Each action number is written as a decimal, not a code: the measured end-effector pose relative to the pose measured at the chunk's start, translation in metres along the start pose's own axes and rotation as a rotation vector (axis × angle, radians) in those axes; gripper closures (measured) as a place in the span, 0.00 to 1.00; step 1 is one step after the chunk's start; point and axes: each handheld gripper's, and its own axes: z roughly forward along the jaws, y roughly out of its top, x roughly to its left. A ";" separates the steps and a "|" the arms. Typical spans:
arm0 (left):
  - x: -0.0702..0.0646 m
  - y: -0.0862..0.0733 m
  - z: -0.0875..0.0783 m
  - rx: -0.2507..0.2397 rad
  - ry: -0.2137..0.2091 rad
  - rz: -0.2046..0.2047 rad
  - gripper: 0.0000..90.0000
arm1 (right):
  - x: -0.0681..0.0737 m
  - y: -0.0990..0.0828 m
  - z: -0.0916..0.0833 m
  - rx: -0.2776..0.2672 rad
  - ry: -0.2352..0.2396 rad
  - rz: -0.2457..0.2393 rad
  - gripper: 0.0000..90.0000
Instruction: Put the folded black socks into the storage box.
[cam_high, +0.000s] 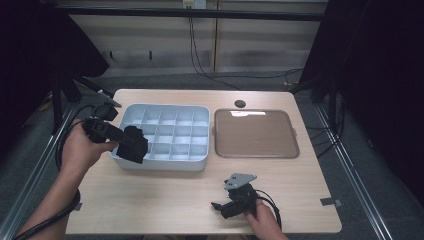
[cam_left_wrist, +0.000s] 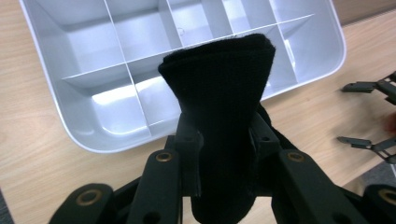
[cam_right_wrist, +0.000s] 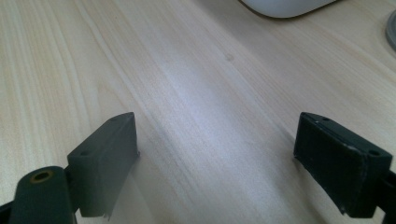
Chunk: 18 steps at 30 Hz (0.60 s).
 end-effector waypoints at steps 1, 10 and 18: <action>0.001 0.001 0.001 -0.004 0.001 0.000 0.79 | 0.000 0.000 0.000 0.000 0.000 0.000 0.14; 0.010 0.009 0.005 0.000 0.024 -0.017 0.79 | 0.000 0.000 0.000 0.000 0.000 -0.002 0.14; 0.021 0.010 0.010 0.000 0.030 -0.037 0.79 | 0.000 0.000 0.000 0.000 0.000 0.000 0.14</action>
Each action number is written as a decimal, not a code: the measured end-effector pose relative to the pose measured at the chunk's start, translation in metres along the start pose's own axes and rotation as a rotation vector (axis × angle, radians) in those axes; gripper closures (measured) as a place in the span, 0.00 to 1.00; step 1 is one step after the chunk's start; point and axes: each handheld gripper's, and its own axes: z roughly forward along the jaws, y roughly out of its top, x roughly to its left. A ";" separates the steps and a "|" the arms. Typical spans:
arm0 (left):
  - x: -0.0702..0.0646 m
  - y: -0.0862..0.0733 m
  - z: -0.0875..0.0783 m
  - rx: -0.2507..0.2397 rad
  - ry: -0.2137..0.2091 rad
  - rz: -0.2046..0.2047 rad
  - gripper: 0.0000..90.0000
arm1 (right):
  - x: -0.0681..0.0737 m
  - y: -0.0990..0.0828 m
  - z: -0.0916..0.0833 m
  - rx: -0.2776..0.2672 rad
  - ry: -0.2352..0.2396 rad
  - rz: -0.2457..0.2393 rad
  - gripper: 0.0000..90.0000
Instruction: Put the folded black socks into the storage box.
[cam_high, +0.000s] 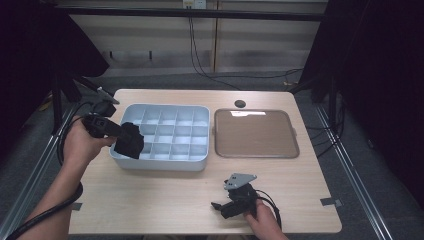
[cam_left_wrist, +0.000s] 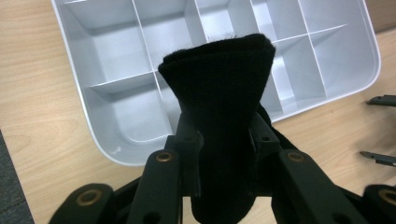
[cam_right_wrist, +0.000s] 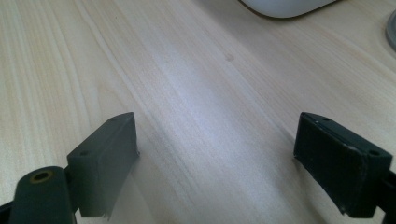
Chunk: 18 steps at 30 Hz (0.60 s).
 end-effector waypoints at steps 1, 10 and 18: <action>0.000 0.000 0.000 0.000 0.000 0.000 0.79 | 0.000 0.000 0.000 0.000 0.000 0.000 0.14; 0.012 0.001 0.006 0.007 0.007 -0.019 0.79 | 0.000 0.000 0.000 0.000 0.000 0.000 0.14; 0.022 0.003 0.010 0.018 0.021 -0.033 0.79 | 0.000 0.000 0.000 0.000 0.000 0.000 0.14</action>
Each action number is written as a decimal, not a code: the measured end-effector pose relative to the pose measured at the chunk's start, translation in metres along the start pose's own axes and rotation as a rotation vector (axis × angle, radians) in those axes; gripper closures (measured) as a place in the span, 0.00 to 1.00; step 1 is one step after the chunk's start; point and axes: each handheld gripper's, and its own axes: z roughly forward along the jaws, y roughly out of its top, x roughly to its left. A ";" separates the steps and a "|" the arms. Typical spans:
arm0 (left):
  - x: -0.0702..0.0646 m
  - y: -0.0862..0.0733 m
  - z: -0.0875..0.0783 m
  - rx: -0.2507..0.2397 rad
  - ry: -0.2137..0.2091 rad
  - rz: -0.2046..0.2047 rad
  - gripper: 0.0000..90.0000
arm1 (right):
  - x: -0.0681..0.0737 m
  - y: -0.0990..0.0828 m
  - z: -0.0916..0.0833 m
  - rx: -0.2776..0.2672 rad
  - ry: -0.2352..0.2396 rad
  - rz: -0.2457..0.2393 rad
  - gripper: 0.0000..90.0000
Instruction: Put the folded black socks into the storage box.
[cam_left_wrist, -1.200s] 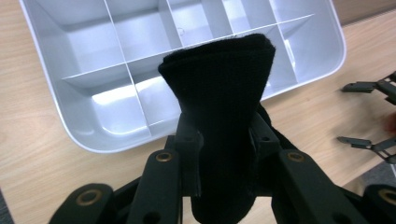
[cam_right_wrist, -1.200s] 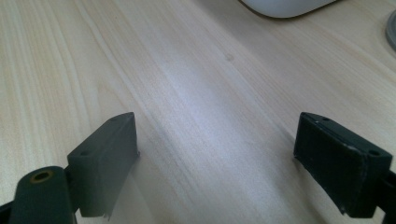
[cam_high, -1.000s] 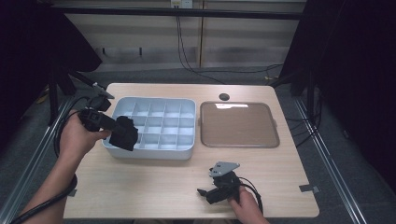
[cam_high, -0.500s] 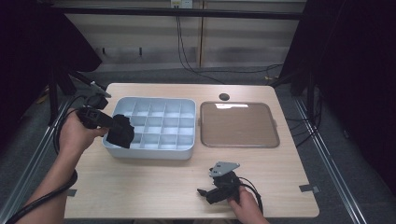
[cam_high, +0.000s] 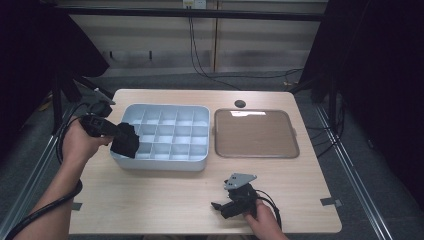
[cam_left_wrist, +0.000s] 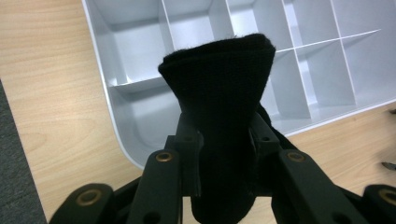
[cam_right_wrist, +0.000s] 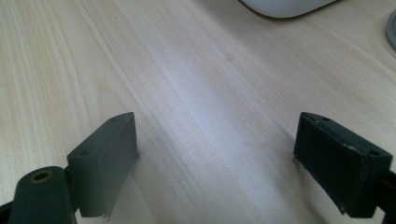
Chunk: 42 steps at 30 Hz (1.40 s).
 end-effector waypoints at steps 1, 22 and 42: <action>0.001 0.000 0.001 -0.002 0.004 -0.006 0.79 | 0.000 0.000 0.000 0.000 0.000 0.000 0.14; 0.020 -0.001 0.018 0.034 0.036 -0.043 0.79 | 0.000 0.000 0.000 0.001 0.000 0.003 0.14; 0.026 -0.003 0.035 0.079 0.089 -0.046 0.79 | 0.000 0.000 0.000 -0.001 0.000 -0.001 0.14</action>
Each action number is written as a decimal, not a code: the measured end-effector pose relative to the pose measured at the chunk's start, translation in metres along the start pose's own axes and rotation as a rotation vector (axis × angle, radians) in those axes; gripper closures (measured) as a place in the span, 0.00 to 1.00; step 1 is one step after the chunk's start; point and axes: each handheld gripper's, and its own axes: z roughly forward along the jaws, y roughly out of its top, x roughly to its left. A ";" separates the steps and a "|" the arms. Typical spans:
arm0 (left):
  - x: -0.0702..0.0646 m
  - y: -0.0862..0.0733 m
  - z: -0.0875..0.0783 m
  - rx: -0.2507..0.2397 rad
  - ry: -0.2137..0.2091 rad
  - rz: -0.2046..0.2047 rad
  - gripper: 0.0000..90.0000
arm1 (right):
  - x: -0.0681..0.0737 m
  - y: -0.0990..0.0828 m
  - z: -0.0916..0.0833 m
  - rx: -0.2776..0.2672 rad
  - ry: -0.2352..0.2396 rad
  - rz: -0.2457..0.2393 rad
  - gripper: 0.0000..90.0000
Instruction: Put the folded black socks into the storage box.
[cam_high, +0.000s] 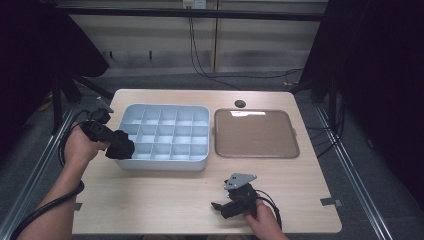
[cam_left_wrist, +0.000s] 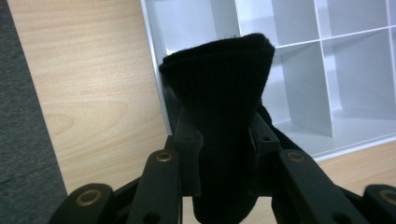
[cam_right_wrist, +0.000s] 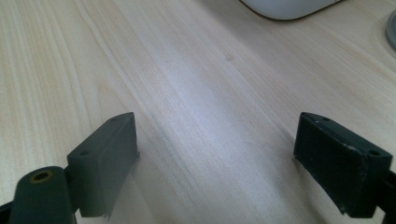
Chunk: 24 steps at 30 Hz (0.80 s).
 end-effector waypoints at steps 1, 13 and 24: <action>0.000 0.001 0.001 0.005 0.007 0.012 0.79 | 0.000 0.000 0.000 0.000 0.000 0.000 0.14; -0.002 0.004 0.010 0.032 0.030 0.008 0.79 | 0.000 0.000 0.000 0.000 0.000 0.002 0.14; -0.005 0.006 0.018 0.054 0.062 0.015 0.79 | 0.000 0.000 0.000 0.000 0.000 0.000 0.14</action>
